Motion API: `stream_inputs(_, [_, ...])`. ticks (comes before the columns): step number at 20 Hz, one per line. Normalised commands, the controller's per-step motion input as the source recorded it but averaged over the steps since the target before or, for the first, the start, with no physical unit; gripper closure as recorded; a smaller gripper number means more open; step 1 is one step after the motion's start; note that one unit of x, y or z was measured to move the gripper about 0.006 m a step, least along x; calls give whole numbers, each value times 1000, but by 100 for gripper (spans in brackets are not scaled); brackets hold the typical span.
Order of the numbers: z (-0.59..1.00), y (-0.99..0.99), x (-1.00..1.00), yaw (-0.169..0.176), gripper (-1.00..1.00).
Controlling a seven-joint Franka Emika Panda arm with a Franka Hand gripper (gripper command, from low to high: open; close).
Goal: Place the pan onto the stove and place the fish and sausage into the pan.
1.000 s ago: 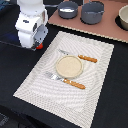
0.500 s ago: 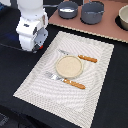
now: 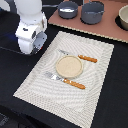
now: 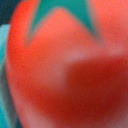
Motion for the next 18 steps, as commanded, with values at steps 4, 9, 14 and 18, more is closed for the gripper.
stream_inputs(4, [926, 214, 69, 0, 100])
stream_inputs(9, [1000, 674, 234, 63, 100])
stream_inputs(14, [979, 772, 201, 62, 100])
stream_inputs(18, [793, 803, 145, 58, 100])
